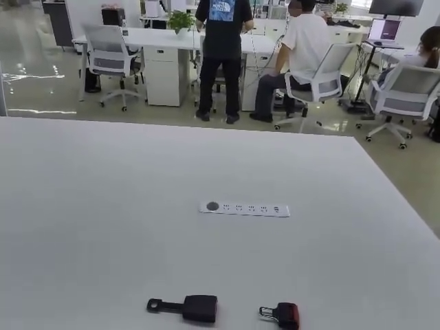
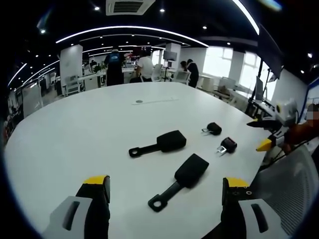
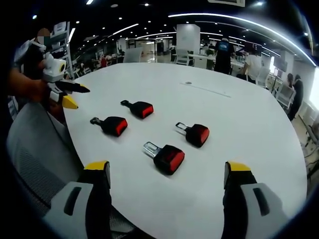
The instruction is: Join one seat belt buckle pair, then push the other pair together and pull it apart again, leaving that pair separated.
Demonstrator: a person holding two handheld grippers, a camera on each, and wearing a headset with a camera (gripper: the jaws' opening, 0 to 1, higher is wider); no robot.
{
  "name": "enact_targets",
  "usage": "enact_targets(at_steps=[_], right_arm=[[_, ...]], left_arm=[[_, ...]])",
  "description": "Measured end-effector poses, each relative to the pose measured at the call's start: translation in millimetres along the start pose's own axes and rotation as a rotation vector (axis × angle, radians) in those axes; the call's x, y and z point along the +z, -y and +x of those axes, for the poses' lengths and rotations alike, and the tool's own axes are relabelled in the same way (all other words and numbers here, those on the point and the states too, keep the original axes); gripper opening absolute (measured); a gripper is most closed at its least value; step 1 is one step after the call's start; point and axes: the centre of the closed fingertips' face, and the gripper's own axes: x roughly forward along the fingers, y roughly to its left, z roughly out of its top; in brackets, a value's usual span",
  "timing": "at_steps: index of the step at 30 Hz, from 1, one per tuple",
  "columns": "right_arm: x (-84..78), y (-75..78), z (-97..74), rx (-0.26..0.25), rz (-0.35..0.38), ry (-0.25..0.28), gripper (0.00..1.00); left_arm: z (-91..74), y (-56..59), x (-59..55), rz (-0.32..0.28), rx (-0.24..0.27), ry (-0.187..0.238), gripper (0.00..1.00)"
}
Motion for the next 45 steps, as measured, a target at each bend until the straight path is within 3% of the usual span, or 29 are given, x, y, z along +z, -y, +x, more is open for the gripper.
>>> enact_targets(at_steps=[32,38,45], right_arm=[[10.1,-12.0,39.5,0.128,-0.038,-0.041,0.91],[9.1,-12.7,46.3,0.150,-0.052,-0.060,0.90],[9.1,-14.5,53.8,0.178,-0.060,-0.077,0.87]], left_arm=[[34.9,2.5,-5.8,0.031,-0.067,-0.041,0.90],[45.7,2.3,-13.3,0.032,-0.087,-0.067,0.89],[51.9,8.0,-13.9,0.037,-0.114,-0.087,0.88]])
